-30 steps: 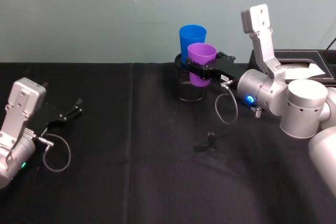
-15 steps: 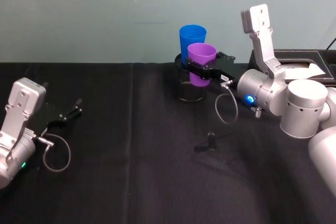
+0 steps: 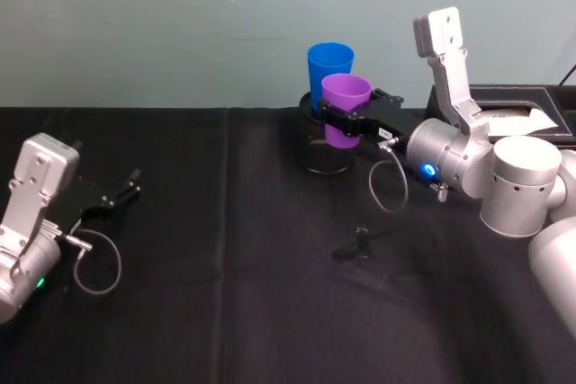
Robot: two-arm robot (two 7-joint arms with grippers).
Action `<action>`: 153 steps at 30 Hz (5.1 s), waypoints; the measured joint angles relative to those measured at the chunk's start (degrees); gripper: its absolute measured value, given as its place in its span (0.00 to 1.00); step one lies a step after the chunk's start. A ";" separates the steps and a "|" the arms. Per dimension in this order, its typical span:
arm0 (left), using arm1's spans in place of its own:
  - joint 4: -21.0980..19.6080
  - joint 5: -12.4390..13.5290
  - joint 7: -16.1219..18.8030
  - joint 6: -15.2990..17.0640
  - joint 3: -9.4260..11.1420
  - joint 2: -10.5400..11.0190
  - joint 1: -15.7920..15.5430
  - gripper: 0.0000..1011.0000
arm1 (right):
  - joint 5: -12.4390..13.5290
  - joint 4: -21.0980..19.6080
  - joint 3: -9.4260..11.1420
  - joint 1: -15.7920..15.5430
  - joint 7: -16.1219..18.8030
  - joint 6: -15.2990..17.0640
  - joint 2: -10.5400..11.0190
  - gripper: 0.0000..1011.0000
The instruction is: Pick up one cup with a gripper and tap it against the other cup.
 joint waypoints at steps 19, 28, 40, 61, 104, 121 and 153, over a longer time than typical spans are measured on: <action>0.00 0.00 0.00 0.00 0.00 0.00 0.00 0.99 | 0.00 0.00 0.00 0.00 0.00 0.00 0.00 0.73; 0.00 0.00 0.00 0.00 0.00 0.00 0.00 0.99 | 0.00 0.00 0.00 0.00 0.00 0.00 0.00 0.73; 0.00 0.00 0.00 0.00 0.00 0.00 0.00 0.99 | 0.00 0.00 0.00 0.00 0.00 0.00 0.00 0.73; 0.00 0.00 0.00 0.00 0.00 0.00 0.00 0.99 | 0.00 0.00 0.00 0.00 0.00 0.00 0.00 0.73; 0.00 0.00 0.00 0.00 0.00 0.00 0.00 0.99 | 0.00 0.00 0.00 0.00 0.00 0.00 0.00 0.73; 0.00 0.00 0.00 0.00 0.00 0.00 0.00 0.99 | 0.00 0.00 0.00 0.00 0.00 0.00 0.00 0.73; 0.00 0.00 0.00 0.00 0.00 0.00 0.00 0.99 | 0.00 0.00 0.00 0.00 0.00 0.00 0.00 0.73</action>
